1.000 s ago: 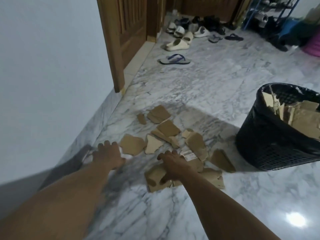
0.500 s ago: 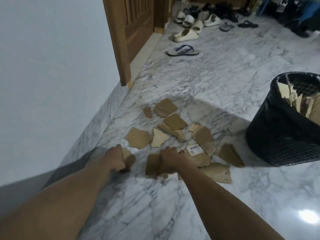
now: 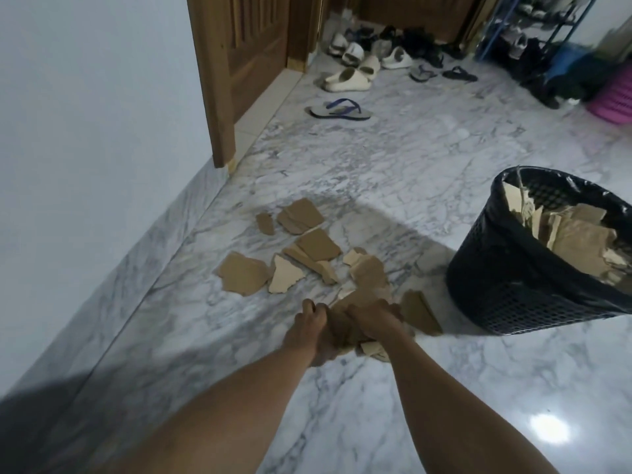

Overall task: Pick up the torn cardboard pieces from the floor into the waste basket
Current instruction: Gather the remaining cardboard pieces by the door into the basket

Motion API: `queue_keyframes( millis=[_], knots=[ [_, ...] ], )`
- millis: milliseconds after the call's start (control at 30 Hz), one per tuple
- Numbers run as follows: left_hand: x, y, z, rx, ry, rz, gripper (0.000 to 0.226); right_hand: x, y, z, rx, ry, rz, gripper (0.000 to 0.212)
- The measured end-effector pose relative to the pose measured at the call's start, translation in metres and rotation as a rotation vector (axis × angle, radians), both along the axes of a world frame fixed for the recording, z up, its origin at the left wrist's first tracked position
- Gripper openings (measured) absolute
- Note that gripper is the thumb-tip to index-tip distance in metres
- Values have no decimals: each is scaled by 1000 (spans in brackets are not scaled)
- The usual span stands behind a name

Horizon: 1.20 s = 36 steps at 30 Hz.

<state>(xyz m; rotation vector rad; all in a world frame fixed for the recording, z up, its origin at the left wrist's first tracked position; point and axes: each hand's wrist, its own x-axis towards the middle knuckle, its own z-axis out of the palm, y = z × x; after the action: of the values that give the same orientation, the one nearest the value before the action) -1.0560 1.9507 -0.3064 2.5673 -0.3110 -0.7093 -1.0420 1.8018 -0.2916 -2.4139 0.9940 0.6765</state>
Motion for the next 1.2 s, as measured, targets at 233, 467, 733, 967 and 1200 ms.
queue_keyframes(
  millis=[233,467,733,967,1200],
  knots=[
    [9,-6,6,188,-3,81,38,-5,27,1,-107,-5,56,69],
    [24,27,2,262,94,178,56,0,42,2,143,-90,53,68],
    [51,59,-1,201,286,137,90,14,21,34,281,-243,338,94],
    [53,65,15,247,292,2,72,26,-25,60,337,-22,208,54],
    [69,68,-11,152,275,-43,69,-4,-57,36,-177,396,692,87]
  ],
)
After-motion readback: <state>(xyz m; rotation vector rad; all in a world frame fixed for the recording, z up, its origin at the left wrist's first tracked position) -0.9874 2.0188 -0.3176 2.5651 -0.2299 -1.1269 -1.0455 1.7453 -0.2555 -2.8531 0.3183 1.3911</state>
